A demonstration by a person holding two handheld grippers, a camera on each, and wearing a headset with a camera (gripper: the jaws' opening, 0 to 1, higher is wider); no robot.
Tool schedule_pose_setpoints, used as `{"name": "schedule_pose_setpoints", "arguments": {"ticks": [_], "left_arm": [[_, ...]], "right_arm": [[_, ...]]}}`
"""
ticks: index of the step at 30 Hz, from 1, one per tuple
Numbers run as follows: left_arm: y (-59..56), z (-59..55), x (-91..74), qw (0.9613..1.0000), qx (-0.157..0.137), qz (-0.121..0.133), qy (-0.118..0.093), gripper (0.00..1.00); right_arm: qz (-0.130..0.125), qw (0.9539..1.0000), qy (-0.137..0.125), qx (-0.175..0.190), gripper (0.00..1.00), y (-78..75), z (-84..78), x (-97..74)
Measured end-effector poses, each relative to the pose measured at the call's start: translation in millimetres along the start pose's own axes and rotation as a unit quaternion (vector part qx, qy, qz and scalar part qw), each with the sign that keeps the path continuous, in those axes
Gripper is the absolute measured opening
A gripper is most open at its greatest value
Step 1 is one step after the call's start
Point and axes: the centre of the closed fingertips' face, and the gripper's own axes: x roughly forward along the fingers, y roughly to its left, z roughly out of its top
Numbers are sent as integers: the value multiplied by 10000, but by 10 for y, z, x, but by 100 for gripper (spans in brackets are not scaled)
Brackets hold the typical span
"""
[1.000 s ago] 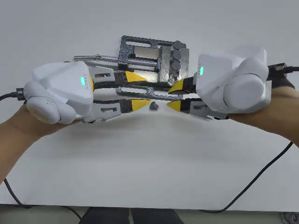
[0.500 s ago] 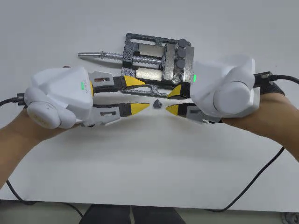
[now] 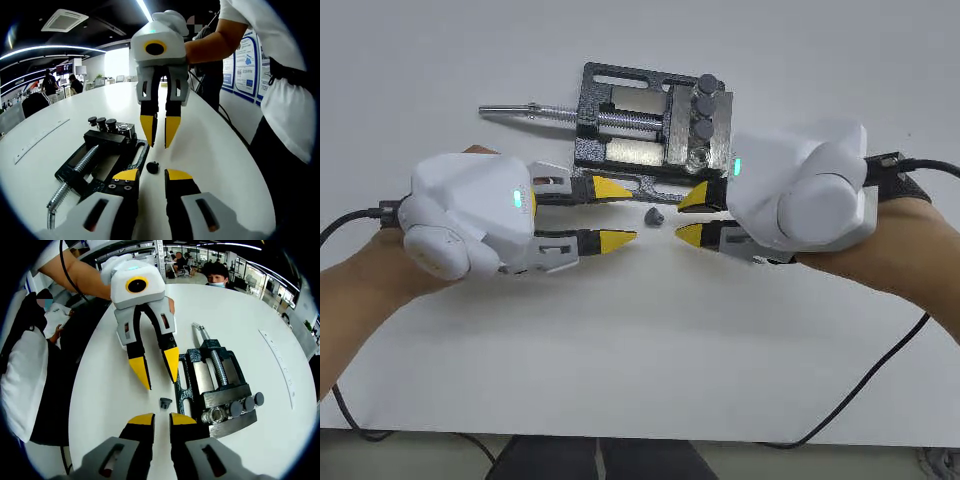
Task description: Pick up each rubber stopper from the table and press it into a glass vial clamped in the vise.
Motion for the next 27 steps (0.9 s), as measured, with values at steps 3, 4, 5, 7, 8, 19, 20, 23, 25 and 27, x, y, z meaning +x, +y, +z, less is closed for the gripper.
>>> {"name": "schedule_pose_setpoints", "arguments": {"ticks": [3, 4, 5, 7, 8, 19, 20, 23, 25, 27], "left_arm": [[6, -26, 30, 10000, -43, -25, 31, 17], [0, -24, 34, 10000, -55, -33, 21, 17], [-3, -24, 40, 10000, -69, -41, 19, 17], [-15, -30, 56, 10000, -73, -54, 34, 17], [-21, -35, 62, 9999, -75, -65, 45, 17], [-16, 1, 26, 9999, -166, 7, -34, 17], [-16, 3, 18, 9998, -187, 18, -48, 17], [-8, 8, -5, 9996, -250, 64, -84, 17], [0, 14, -17, 9995, -293, 94, -110, 17], [6, 22, -27, 9993, -319, 112, -135, 18]], "right_arm": [[-9, 10000, 8, 13, 11, 0, -11, 2], [-6, 10000, 10, 29, 11, 0, -18, 5], [0, 10000, 12, 40, 11, 1, -22, 7], [-5, 10000, 20, 43, 11, -7, -34, 11], [-5, 10000, 19, 53, 11, -10, -36, 13], [31, 9999, -30, 151, 11, 4, -47, 148], [17, 9999, -42, 158, 11, 0, -45, 151], [-35, 9997, -92, 207, 11, -19, -41, 164], [-81, 9996, -121, 227, 12, -37, -38, 169], [-111, 9995, -154, 252, 12, -47, -30, 174]]}}
